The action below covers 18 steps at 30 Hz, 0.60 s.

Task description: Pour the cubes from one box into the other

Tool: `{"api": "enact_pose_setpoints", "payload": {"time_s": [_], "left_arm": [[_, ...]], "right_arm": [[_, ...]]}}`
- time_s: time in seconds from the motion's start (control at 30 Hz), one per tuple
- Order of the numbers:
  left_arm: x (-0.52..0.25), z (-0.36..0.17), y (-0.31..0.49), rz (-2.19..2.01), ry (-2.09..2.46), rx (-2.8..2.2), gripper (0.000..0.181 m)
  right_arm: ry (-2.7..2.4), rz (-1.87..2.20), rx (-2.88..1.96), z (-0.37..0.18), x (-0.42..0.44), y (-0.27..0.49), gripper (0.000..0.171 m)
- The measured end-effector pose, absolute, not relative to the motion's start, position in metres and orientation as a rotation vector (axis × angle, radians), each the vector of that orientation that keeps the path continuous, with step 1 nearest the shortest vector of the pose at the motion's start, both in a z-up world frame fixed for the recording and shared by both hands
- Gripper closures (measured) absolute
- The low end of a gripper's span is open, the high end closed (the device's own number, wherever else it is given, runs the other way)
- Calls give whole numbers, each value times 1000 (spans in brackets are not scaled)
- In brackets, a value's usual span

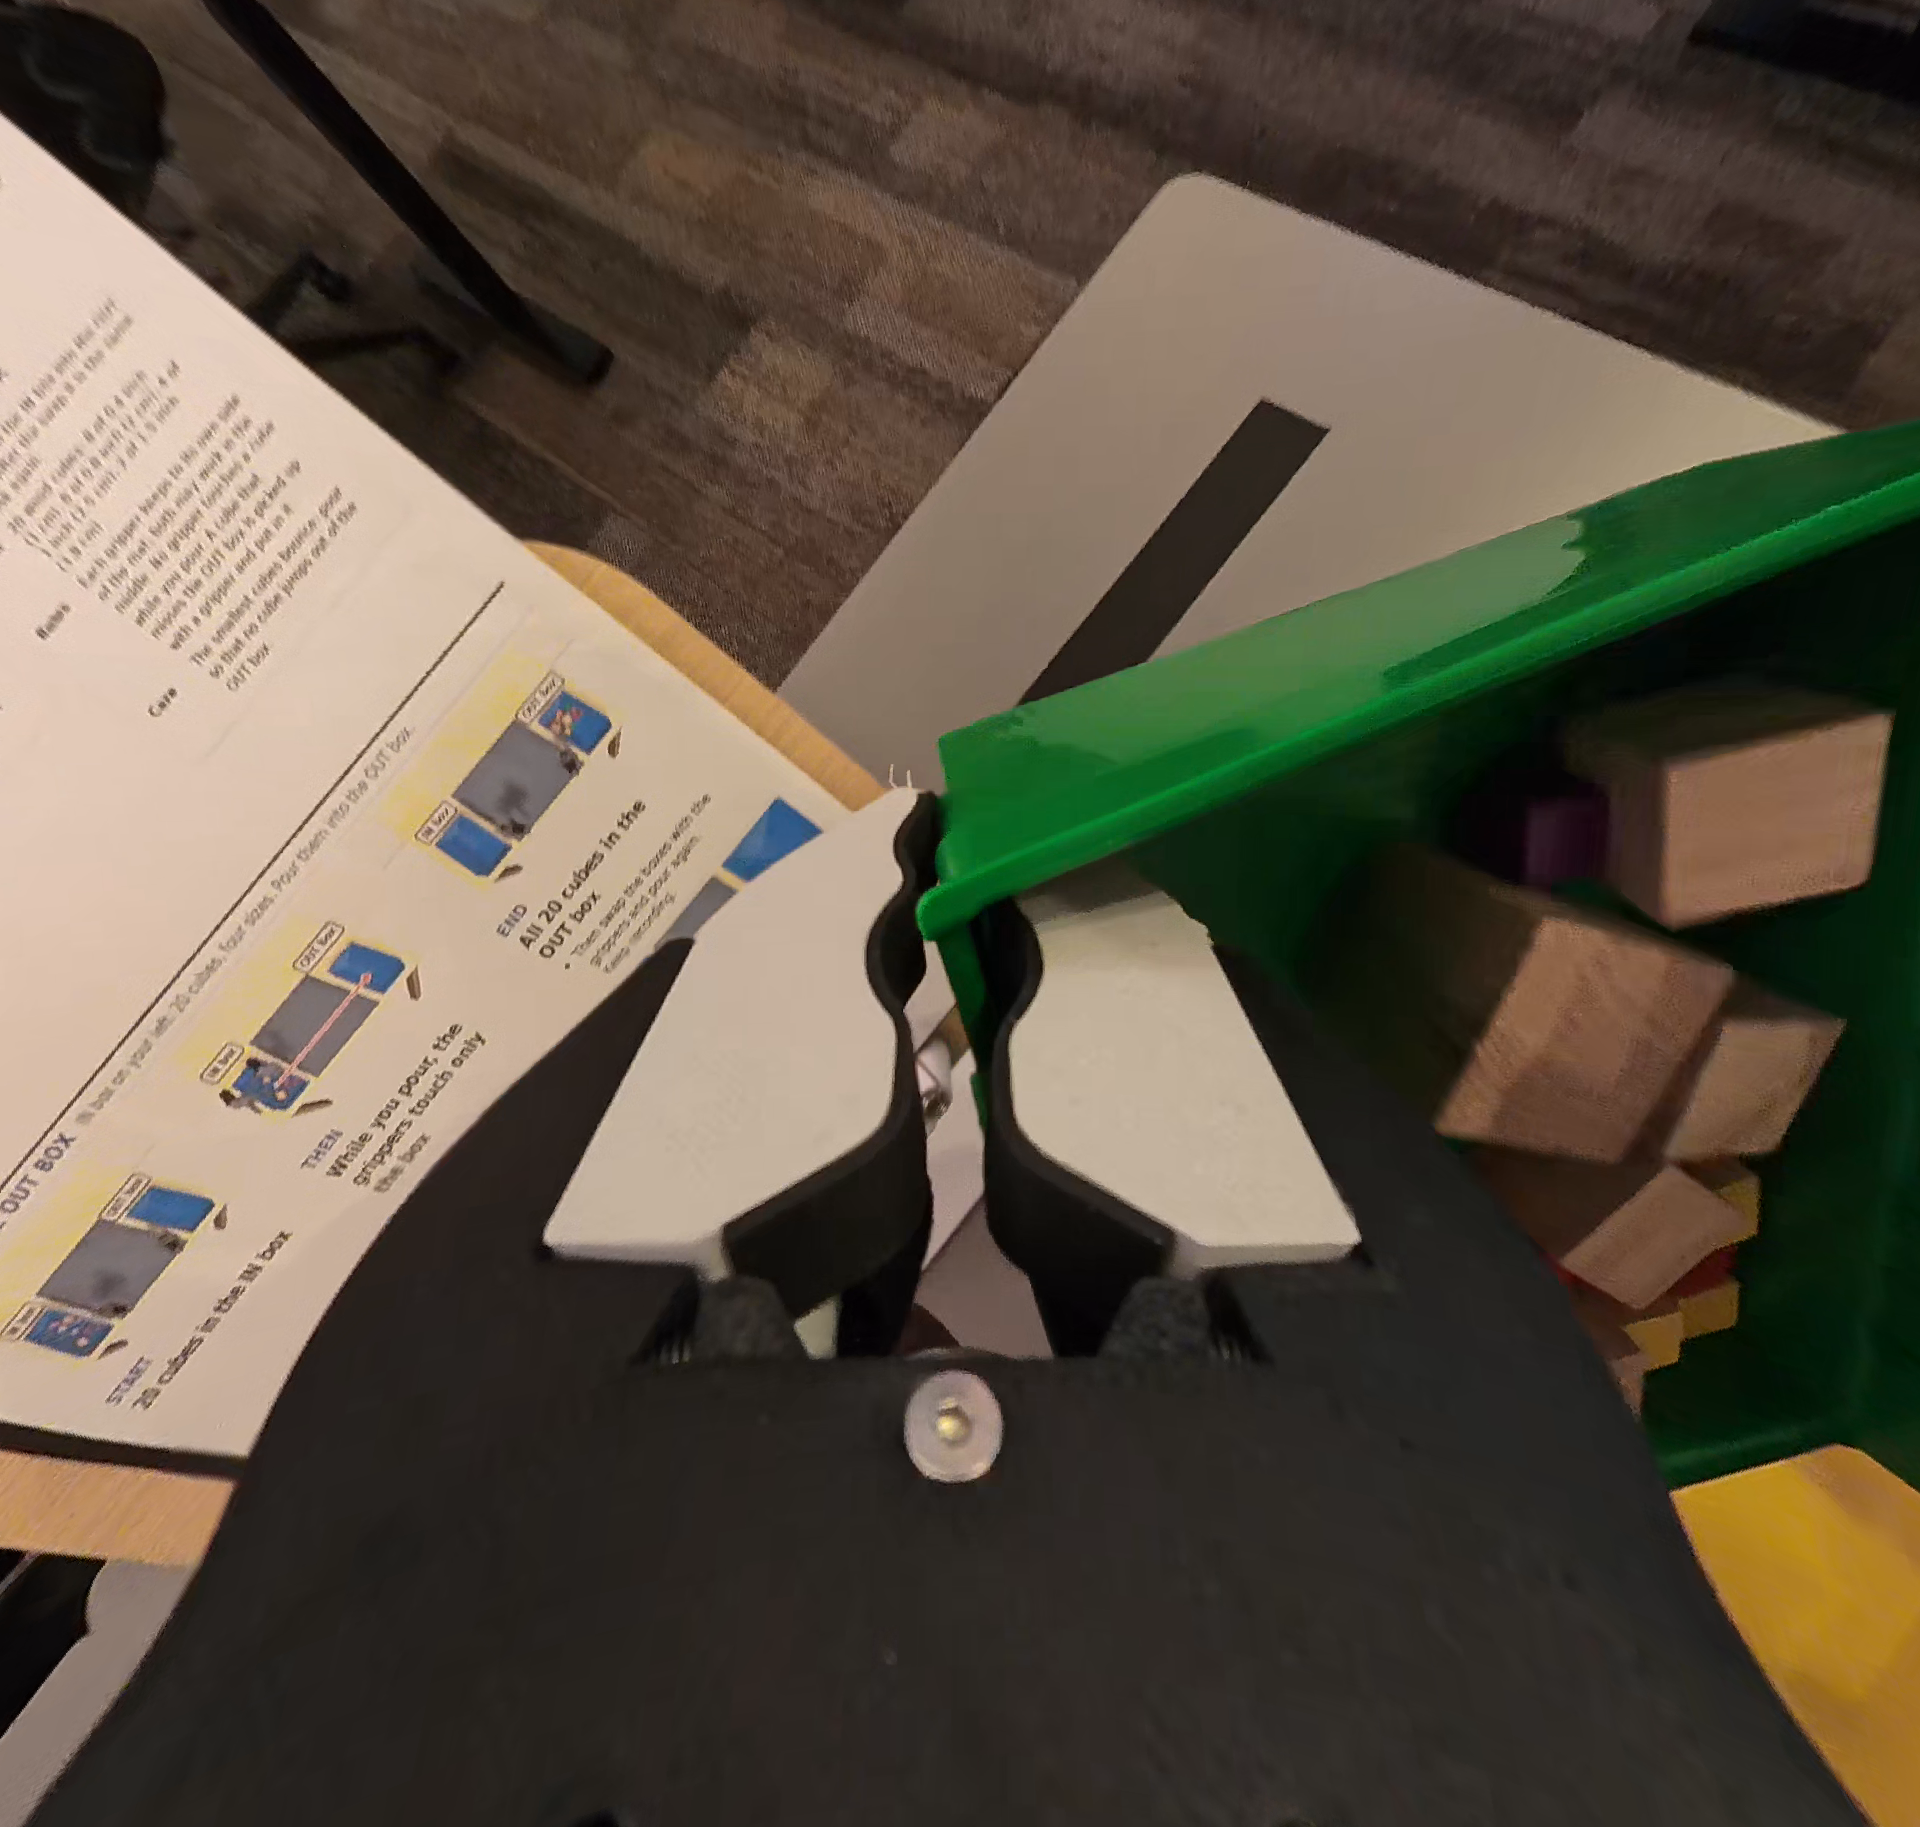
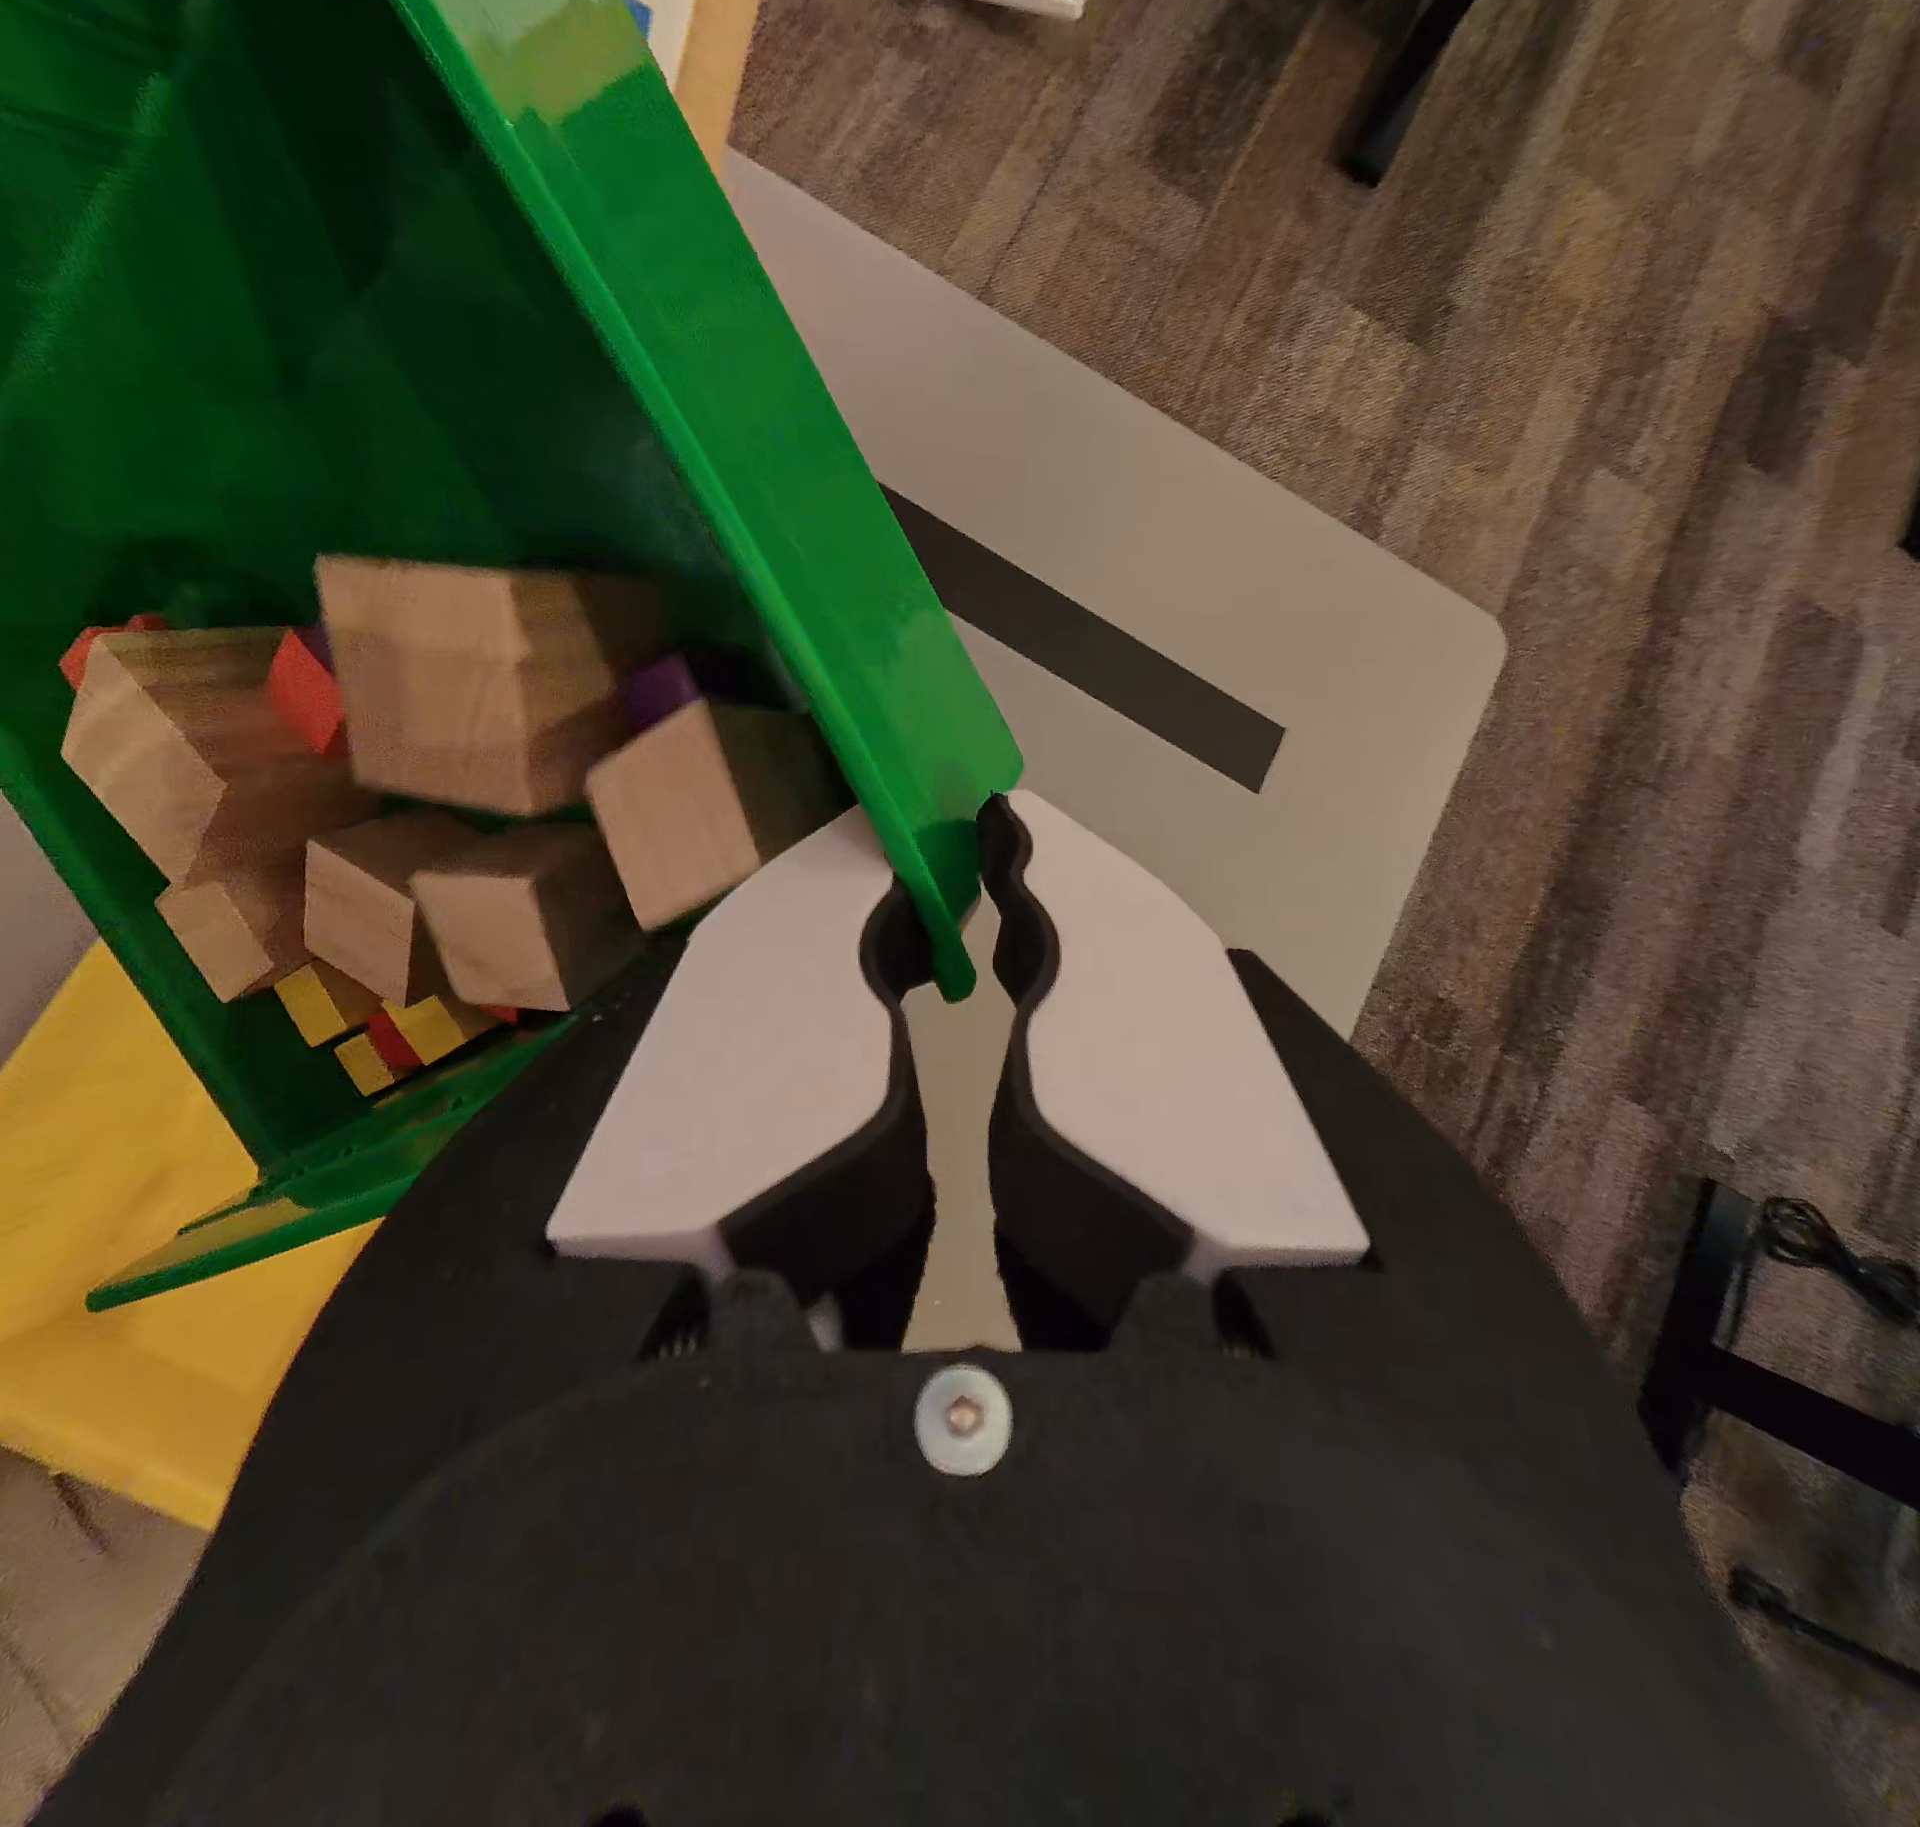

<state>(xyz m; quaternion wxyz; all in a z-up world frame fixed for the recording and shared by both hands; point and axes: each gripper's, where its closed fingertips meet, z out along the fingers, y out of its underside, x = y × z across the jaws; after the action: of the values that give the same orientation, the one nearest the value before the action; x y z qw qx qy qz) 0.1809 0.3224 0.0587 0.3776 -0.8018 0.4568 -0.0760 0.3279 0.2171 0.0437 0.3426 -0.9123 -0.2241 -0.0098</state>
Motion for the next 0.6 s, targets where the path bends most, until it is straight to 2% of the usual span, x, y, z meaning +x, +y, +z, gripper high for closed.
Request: {"api": "enact_pose_setpoints", "payload": {"time_s": [0.03,0.6], "left_arm": [[184,60,322,-199,1158,-2037,175],[207,85,306,-230,1084,-1843,175]], "right_arm": [[-580,-46,-2362,45,331,217,165],[-520,-211,-2170,65,350,201,165]]}}
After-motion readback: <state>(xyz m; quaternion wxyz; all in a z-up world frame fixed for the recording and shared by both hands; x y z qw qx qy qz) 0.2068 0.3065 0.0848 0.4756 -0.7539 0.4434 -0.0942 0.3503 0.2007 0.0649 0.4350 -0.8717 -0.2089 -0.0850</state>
